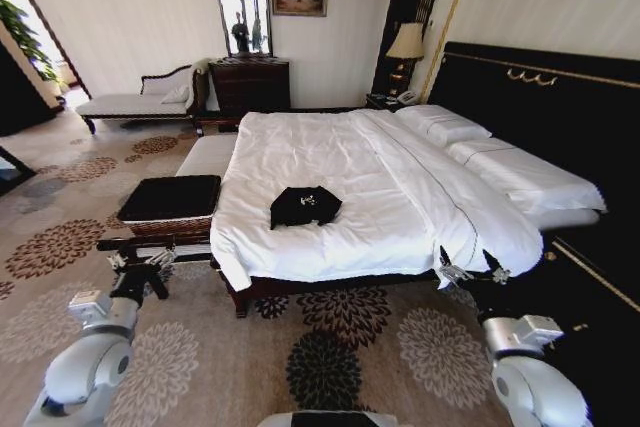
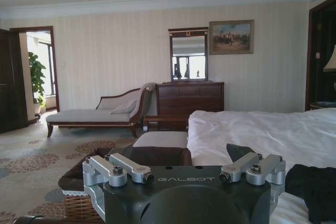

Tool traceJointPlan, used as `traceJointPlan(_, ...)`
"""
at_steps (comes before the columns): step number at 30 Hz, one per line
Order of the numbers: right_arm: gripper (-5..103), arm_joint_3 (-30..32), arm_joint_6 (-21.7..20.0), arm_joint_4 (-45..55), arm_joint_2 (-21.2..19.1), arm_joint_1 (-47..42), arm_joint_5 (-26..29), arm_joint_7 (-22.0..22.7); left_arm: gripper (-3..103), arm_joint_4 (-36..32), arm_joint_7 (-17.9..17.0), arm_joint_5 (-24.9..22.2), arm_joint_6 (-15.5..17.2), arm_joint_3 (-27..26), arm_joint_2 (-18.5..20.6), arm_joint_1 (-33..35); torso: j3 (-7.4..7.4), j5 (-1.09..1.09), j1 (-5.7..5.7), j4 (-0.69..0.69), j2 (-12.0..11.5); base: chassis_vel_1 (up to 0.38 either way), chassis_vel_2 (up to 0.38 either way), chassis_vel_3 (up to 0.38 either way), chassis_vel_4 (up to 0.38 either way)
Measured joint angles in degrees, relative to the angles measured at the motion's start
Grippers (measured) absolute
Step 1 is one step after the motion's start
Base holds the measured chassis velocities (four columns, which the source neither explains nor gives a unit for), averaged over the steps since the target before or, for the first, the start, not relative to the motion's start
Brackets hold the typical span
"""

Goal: Fold the clothes on the bed and place them into the basket.

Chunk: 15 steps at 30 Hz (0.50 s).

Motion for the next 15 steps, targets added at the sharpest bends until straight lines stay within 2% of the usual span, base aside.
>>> traceJointPlan(4,100,-0.08,0.0,0.04,-0.27,0.32,0.02,0.04,100,-0.52,-0.02,0.94,0.01,0.63,-1.87,0.79,0.0,0.0,0.0,0.01,0.0,0.0,0.0,0.0,0.0)
traceJointPlan(15,100,-0.2,-0.22,0.12,0.09,-0.45,0.31,-0.45,100,-0.84,0.64,2.08,-0.25,0.69,-2.92,1.74,0.0,0.0,0.0,0.01,0.0,0.0,0.0,0.0,0.0)
